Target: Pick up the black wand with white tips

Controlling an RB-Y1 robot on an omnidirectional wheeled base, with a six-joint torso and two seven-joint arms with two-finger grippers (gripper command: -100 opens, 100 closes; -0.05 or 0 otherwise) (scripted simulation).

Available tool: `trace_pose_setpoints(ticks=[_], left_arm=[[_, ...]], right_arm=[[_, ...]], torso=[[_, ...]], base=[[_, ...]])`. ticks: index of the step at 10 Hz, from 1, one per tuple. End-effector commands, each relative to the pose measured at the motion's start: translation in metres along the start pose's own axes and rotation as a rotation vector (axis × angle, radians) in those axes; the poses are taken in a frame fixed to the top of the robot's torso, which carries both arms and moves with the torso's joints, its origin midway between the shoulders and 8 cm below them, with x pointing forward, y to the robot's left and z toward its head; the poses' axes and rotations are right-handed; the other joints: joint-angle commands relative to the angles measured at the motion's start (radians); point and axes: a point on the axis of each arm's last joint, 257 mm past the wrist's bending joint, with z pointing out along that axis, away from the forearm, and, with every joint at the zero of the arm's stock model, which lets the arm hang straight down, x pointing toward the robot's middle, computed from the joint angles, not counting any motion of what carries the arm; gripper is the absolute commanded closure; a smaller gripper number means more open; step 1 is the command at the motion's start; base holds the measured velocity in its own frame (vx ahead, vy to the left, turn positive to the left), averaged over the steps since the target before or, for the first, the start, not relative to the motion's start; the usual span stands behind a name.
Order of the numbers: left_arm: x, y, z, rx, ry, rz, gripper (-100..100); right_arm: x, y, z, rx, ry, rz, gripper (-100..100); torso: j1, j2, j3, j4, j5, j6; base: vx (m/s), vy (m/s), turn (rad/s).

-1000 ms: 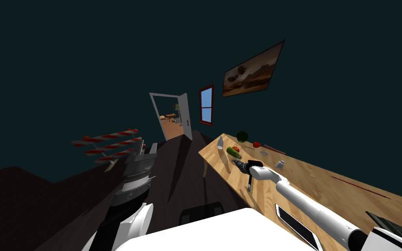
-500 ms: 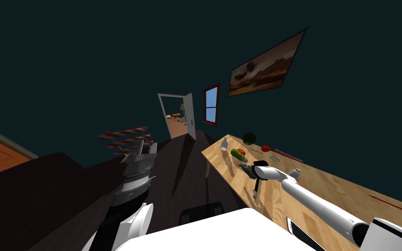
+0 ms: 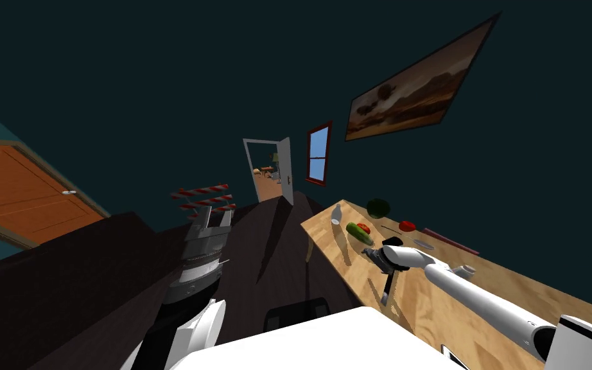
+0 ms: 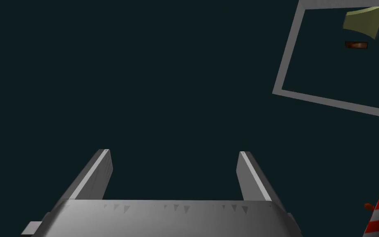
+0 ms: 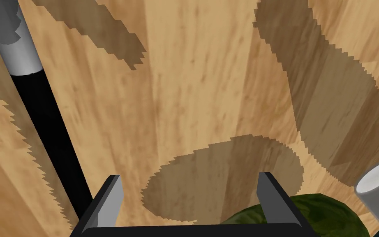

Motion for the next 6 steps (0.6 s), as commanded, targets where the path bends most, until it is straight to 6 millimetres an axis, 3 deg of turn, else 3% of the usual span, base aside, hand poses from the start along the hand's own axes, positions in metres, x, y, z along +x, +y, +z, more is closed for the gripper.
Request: trace_pose_setpoints(ticks=[1,3,4,6], left_arm=[[0.000,0.000,0.000,0.000,0.000,0.000,0],[0.000,0.000,0.000,0.000,0.000,0.000,0],[0.000,0.000,0.000,0.000,0.000,0.000,0],[0.000,0.000,0.000,0.000,0.000,0.000,0]], right_arm=[[-0.001,-0.017,0.000,0.041,0.015,0.009,-100],[-0.006,-0.059,-0.005,0.139,0.047,0.038,-100],[-0.006,-0.059,-0.005,0.139,0.047,0.038,-100],[-0.003,-0.095,-0.009,0.220,0.083,0.068,-100]], torso=[[0.000,0.000,0.000,0.000,0.000,0.000],[0.000,0.000,0.000,0.000,0.000,0.000],[0.000,0.000,0.000,0.000,0.000,0.000],[0.001,0.000,0.000,0.000,0.000,0.000]], base=[[-0.004,-0.033,0.104],[-0.010,-0.031,0.216],[-0.005,-0.031,0.068],[-0.008,-0.024,0.130]])
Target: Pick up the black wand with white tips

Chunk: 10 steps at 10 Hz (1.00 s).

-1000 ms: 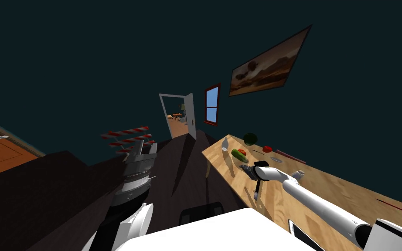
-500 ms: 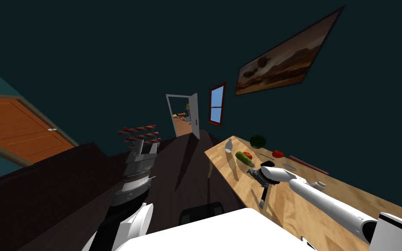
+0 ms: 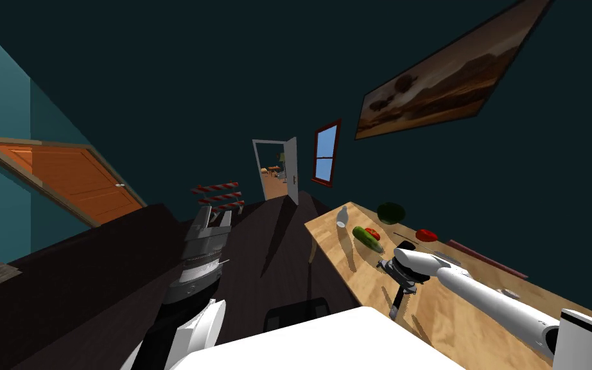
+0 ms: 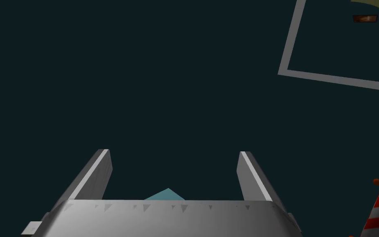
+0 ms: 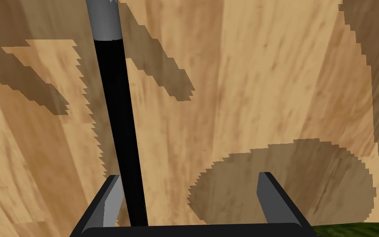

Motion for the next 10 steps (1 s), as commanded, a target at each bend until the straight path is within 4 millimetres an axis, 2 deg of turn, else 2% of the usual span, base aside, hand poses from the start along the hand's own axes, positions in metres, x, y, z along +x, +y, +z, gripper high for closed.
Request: trace_pose_setpoints(ticks=[1,4,5,6,7,9,10], left_arm=[[0.000,0.000,0.000,0.000,0.000,0.000,0],[0.000,0.000,0.000,0.000,0.000,0.000,0],[0.000,0.000,0.000,0.000,0.000,0.000,0],[0.000,0.000,0.000,0.000,0.000,0.000,0],[0.000,0.000,0.000,0.000,0.000,0.000,0],[0.000,0.000,0.000,0.000,0.000,0.000,0],[0.000,0.000,0.000,0.000,0.000,0.000,0]], right_arm=[[0.003,-0.028,0.001,0.059,0.031,0.021,-100],[0.018,-0.068,0.007,0.143,0.090,0.057,-100],[0.016,-0.059,0.008,0.124,0.075,0.049,-100],[0.017,-0.061,0.008,0.128,0.079,0.050,0],[0.025,-0.062,0.017,0.128,0.079,0.053,-100],[0.036,-0.063,0.029,0.129,0.079,0.057,-100],[0.031,-0.064,0.025,0.129,0.080,0.056,-100]], torso=[[0.000,0.000,0.000,0.000,0.000,0.000],[0.000,0.000,0.000,0.000,0.000,0.001],[0.000,0.001,0.000,0.000,0.000,0.001],[0.001,0.000,0.000,0.000,0.000,0.001],[0.001,0.000,0.000,0.000,0.000,0.001],[-0.002,-0.001,-0.001,0.000,0.000,0.001],[-0.002,-0.001,-0.001,0.000,0.000,0.001]], base=[[-0.010,-0.034,0.229],[-0.012,-0.034,0.113],[-0.011,-0.016,0.022],[0.000,0.000,0.000],[0.001,-0.030,0.031],[0.003,-0.057,0.034],[0.000,-0.023,0.008]])
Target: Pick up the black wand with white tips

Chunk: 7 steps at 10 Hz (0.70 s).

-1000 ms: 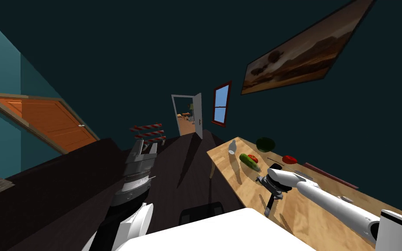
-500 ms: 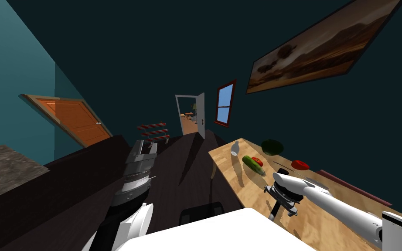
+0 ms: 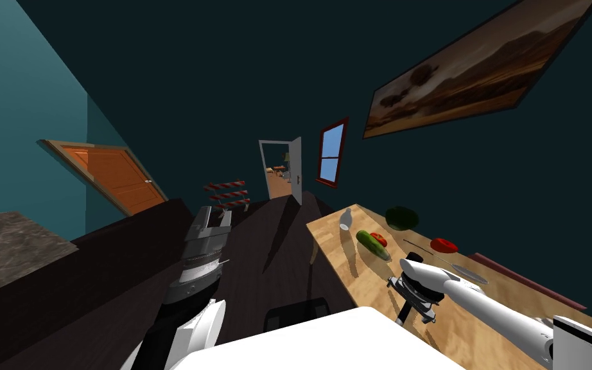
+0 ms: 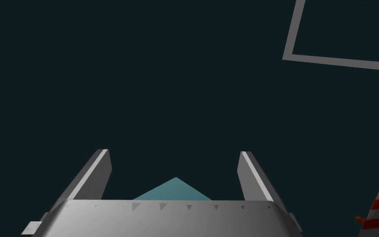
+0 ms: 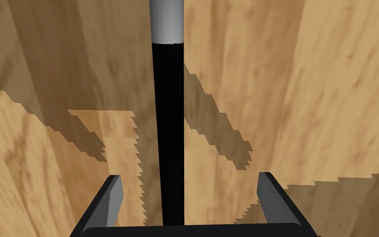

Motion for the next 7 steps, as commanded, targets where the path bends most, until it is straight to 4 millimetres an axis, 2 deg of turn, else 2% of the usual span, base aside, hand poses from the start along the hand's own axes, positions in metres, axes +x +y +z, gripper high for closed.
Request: trace_pose_setpoints(ticks=[1,5,6,7], left_arm=[[0.000,0.000,0.000,0.000,0.000,0.000,0],[0.000,0.000,0.000,0.000,0.000,0.000,0],[0.000,0.000,0.000,0.000,0.000,0.000,0],[0.000,0.000,0.000,0.000,0.000,0.000,0]], right_arm=[[0.000,0.000,0.000,0.000,0.000,0.000,100],[0.000,-0.002,0.000,0.003,0.000,0.002,100],[0.000,-0.002,0.000,0.003,0.000,0.002,0],[-0.008,0.001,-0.011,-0.001,0.000,-0.004,100]], torso=[[0.000,0.000,0.000,0.000,0.000,0.000],[0.001,-0.002,-0.001,0.000,-0.001,-0.002],[0.001,-0.002,-0.001,0.000,-0.001,-0.002],[0.001,-0.002,-0.001,0.000,-0.001,-0.002]], base=[[0.000,0.000,0.000],[-0.001,-0.001,-0.006],[0.000,0.000,0.000],[0.008,0.044,-0.033]])
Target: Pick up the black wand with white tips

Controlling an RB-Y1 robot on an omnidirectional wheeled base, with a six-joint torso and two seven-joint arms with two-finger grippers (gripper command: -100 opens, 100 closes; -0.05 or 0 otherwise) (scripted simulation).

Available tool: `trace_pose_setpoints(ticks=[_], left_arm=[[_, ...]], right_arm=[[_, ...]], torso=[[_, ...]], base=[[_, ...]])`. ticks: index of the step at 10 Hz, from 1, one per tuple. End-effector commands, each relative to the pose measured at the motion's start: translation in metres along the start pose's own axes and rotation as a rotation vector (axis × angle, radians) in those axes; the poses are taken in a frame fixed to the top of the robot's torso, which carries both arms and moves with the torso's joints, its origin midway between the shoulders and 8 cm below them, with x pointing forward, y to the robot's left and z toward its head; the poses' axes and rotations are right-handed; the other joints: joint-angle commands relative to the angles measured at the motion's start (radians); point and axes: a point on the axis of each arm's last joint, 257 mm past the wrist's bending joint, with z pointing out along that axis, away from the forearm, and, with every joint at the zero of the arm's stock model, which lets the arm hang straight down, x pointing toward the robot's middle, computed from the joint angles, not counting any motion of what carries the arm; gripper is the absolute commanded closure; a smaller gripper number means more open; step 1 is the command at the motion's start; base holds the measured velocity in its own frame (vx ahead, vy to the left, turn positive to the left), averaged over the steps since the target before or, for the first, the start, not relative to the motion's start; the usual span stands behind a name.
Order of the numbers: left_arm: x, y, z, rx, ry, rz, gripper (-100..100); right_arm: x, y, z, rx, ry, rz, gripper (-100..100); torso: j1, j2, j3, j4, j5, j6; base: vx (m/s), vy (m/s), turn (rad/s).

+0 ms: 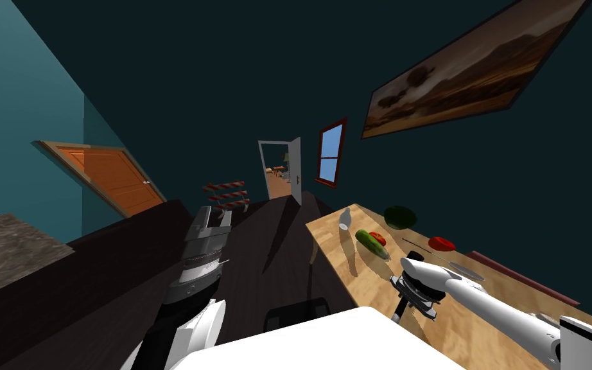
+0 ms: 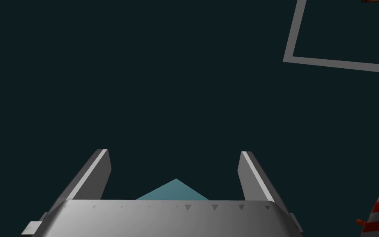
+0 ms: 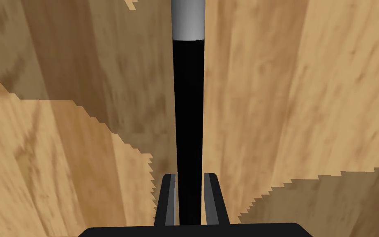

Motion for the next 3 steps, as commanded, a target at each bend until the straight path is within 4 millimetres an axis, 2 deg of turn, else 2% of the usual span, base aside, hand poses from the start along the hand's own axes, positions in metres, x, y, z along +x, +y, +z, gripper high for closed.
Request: trace_pose_setpoints(ticks=[1,2,3], left_arm=[[0.0000,0.0000,0.0000,0.000,0.000,0.000,0],[0.0000,0.0000,0.0000,0.000,0.000,0.000,0],[0.0000,0.0000,0.0000,0.000,0.000,0.000,0]], right_arm=[[-0.0097,0.0019,-0.0120,-0.002,0.001,-0.004,100],[-0.0053,0.0004,-0.0084,-0.002,0.000,-0.002,100],[-0.0059,0.0004,-0.0095,-0.001,0.000,-0.003,0]], torso=[[0.000,0.000,0.000,0.000,0.000,0.000],[0.002,0.000,0.000,0.000,0.001,0.000],[0.001,0.000,0.000,0.000,0.000,0.000]], base=[[0.011,0.076,-0.043],[0.005,0.033,-0.011],[0.000,0.007,0.002]])
